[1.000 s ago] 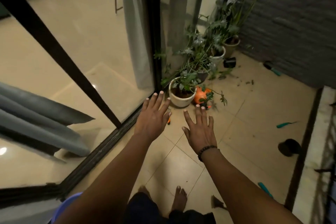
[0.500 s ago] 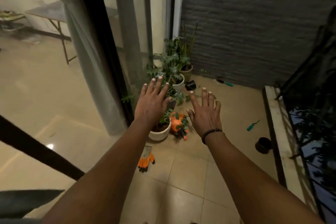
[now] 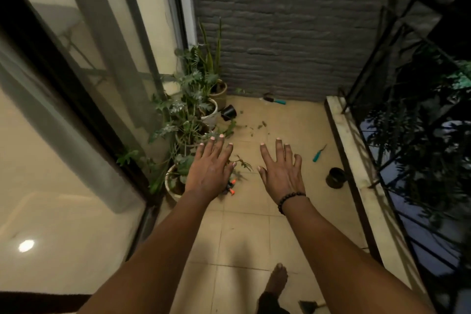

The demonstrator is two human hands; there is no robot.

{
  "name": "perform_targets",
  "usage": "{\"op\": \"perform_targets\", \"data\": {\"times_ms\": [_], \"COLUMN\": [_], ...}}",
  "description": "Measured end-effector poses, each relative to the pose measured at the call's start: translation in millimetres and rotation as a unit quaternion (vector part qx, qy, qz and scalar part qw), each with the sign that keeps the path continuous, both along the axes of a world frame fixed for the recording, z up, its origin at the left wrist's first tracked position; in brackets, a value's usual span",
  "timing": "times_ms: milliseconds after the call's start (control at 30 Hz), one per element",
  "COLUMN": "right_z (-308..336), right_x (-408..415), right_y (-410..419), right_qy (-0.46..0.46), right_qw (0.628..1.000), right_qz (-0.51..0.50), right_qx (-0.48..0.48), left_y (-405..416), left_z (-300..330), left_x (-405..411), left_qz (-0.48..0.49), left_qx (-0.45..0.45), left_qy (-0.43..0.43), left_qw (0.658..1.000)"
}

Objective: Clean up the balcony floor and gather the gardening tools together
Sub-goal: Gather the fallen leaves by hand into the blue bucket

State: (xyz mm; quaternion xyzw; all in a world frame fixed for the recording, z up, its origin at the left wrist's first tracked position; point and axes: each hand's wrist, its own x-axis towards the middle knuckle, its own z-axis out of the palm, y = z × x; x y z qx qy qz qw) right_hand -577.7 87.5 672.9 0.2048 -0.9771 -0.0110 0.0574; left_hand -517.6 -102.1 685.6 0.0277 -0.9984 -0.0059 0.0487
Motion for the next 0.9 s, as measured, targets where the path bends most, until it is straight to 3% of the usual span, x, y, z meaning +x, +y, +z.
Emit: {"op": "perform_targets", "data": {"times_ms": [300,500,633,800,900], "right_z": [-38.3,-69.8,-106.1,-204.0,-312.0], "right_x": [-121.1,-183.7,-233.7,-305.9,-351.9], "right_y": [98.5,149.4,169.1,182.0,192.9], "right_qy": [-0.046,-0.149,-0.194,-0.198,-0.214], "right_qw": [0.995,0.980,0.967,0.963,0.957], "right_qz": [-0.085,-0.127,-0.162,-0.181,-0.191], "right_qx": [0.013,0.037,-0.006,-0.030,-0.034], "left_y": [75.1,114.8,119.4,119.4,127.1], "left_z": [-38.6,-78.6,-116.5,-227.2,-335.0], "left_x": [-144.0,-224.4,-278.9,-364.2,-408.0], "left_qz": [-0.046,-0.065,-0.065,-0.070,-0.064], "left_qx": [0.007,0.047,0.058,0.057,0.067], "left_qy": [-0.055,-0.081,-0.105,-0.158,-0.179], "left_qw": [0.997,0.993,0.991,0.983,0.980]}}
